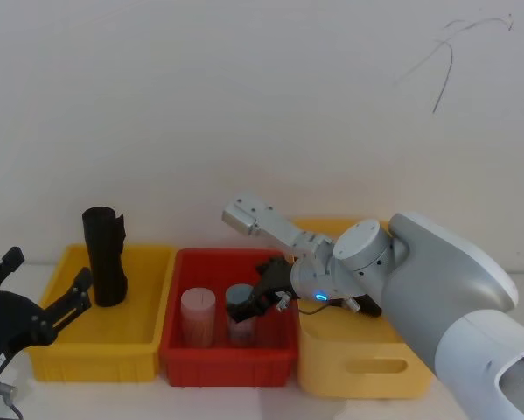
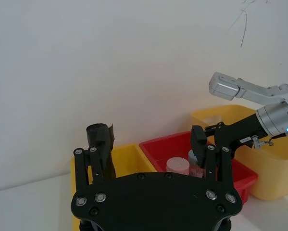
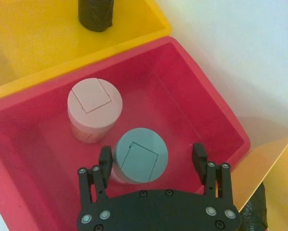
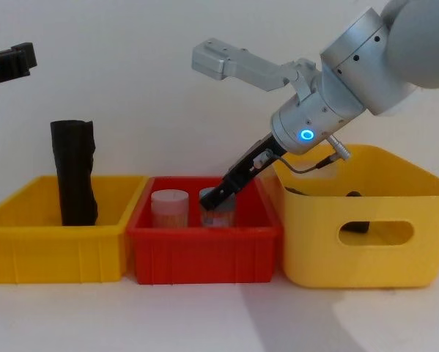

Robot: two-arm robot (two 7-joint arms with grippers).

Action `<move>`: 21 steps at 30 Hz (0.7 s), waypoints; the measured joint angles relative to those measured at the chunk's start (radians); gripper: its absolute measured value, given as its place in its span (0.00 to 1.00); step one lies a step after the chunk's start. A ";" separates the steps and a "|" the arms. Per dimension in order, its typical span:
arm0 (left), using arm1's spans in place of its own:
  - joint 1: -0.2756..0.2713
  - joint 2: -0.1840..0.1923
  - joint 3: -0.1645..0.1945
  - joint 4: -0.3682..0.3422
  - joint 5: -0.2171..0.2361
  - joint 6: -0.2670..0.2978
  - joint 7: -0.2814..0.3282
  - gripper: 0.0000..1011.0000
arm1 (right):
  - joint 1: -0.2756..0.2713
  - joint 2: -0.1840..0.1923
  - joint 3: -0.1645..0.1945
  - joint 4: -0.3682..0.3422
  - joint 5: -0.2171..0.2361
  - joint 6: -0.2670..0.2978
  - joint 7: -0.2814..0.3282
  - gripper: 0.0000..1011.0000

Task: Pick up the garbage bag with the one hand and transfer it to the other hand.

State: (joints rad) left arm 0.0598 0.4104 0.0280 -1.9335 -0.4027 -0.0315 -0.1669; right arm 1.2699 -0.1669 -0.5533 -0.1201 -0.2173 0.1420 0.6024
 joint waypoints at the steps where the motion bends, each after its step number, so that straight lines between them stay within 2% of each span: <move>1: 0.000 0.000 0.000 0.000 0.000 0.000 0.000 0.99 | 0.000 0.000 0.000 0.001 0.000 0.000 0.000 0.99; 21: 0.000 0.000 0.000 0.000 0.000 0.000 0.000 0.99 | 0.004 -0.003 0.001 0.009 0.000 -0.002 -0.001 0.99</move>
State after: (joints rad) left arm 0.0598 0.4104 0.0281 -1.9334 -0.4027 -0.0315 -0.1669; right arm 1.2735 -0.1696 -0.5519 -0.1112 -0.2174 0.1395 0.6011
